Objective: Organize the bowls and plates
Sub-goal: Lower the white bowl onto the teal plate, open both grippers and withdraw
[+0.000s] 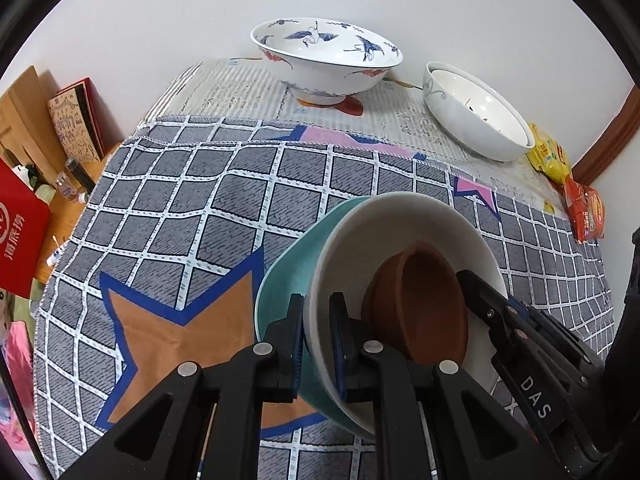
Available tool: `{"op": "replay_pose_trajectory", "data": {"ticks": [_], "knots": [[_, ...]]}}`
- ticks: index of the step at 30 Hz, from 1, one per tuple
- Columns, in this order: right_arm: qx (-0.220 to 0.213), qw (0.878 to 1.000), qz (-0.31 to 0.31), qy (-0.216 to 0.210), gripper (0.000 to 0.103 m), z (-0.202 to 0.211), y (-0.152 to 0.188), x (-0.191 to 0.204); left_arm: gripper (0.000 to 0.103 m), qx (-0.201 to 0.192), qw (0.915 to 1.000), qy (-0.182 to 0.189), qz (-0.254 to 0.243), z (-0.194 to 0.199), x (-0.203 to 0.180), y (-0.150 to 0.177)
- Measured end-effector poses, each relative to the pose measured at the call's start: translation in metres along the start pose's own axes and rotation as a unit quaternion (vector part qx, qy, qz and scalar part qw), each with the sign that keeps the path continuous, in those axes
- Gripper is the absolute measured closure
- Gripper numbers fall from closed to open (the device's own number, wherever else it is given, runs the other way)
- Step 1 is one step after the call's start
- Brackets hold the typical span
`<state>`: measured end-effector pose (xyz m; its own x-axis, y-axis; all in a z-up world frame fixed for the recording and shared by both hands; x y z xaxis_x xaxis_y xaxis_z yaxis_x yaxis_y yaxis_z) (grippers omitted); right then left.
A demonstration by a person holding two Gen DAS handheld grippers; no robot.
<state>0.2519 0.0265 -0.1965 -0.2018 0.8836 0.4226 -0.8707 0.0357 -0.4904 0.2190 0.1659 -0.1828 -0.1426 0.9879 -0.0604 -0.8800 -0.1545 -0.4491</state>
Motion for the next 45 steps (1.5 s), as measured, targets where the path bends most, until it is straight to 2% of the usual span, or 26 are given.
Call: {"op": "replay_pose_trajectory", "data": {"ticks": [13, 22, 30, 36, 38, 41, 42, 45], "knots": [[-0.009, 1.0, 0.006, -0.007, 0.092, -0.004, -0.005, 0.0, 0.09, -0.003, 1.0, 0.008, -0.002, -0.009, 0.001, -0.004], [0.001, 1.0, 0.006, -0.005, 0.09, -0.004, -0.004, -0.002, 0.081, 0.015, 0.9995, 0.028, 0.007, -0.008, 0.007, 0.001], [0.014, 1.0, 0.014, -0.002, 0.087, 0.012, 0.0, 0.001, 0.078, -0.004, 0.9999, 0.011, -0.003, 0.024, 0.003, 0.01], [0.002, 1.0, 0.019, -0.007, 0.086, 0.053, 0.0, 0.005, 0.078, -0.026, 0.9996, 0.002, -0.003, 0.058, 0.002, 0.016], [-0.01, 1.0, 0.024, 0.001, 0.078, 0.071, 0.002, 0.005, 0.072, -0.042, 0.9991, 0.002, -0.008, 0.073, -0.005, 0.02], [-0.041, 0.999, 0.03, 0.017, 0.064, 0.105, 0.008, 0.002, 0.07, -0.068, 0.9973, 0.004, -0.028, 0.095, -0.018, 0.026], [-0.051, 0.998, 0.033, 0.025, 0.062, 0.116, 0.01, 0.0, 0.069, -0.076, 0.9966, 0.003, -0.031, 0.103, -0.023, 0.029], [-0.071, 0.995, 0.048, 0.058, 0.056, 0.146, 0.02, -0.005, 0.056, -0.1, 0.9942, 0.009, -0.038, 0.123, -0.035, 0.037]]}}
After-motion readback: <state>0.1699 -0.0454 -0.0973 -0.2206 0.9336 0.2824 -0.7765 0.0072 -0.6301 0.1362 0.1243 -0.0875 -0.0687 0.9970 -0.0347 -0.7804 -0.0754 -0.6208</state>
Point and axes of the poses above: each gripper's, at about its wrist camera, not at the fingertips, and z roughly against the way its jaws point, x to its left, y to its underside, the point moved 3 cm from there along -z, roughly the way its jaws point, and after that the axes turned 7 degrees about -z, right-handed, at the moved point
